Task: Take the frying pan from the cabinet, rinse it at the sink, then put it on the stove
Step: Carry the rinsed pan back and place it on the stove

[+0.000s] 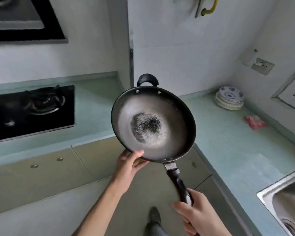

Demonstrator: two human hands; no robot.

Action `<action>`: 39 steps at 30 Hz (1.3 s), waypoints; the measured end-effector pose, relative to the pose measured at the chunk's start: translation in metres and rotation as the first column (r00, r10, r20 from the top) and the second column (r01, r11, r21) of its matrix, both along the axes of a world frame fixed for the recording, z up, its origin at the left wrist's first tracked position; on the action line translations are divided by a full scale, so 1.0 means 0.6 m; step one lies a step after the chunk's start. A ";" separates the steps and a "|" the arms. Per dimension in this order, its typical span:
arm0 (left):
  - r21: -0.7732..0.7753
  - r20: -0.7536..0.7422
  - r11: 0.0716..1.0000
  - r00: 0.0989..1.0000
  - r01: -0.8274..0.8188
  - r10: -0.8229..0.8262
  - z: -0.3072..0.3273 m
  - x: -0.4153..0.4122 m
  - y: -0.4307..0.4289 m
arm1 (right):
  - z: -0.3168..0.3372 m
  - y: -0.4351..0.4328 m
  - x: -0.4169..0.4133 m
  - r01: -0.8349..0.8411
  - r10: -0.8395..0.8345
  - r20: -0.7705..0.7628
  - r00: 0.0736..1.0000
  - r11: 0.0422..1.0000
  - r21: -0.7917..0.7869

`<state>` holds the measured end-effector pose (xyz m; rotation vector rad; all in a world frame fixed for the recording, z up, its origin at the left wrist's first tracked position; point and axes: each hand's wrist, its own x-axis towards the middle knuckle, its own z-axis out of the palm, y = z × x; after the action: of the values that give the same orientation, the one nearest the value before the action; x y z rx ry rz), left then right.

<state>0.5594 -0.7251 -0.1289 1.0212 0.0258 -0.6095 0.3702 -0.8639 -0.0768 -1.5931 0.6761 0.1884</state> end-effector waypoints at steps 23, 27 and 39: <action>0.364 0.083 0.686 0.755 -0.630 0.650 0.062 0.422 0.448 | -0.035 0.185 0.585 -0.579 0.590 0.000 0.808 0.794 -0.185; 0.440 0.114 0.659 0.766 -0.610 0.633 0.061 0.484 0.475 | -0.031 0.202 0.671 -0.630 0.634 -0.015 0.773 0.765 -0.135; 0.481 0.062 0.641 0.753 -0.598 0.655 0.029 0.682 0.563 | -0.030 0.271 0.876 -0.690 0.683 -0.099 0.723 0.712 -0.129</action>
<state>0.9686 -0.3875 -0.1113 1.3544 0.6523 0.0050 0.8958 -0.7016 -0.0946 -1.9464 0.0861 0.7436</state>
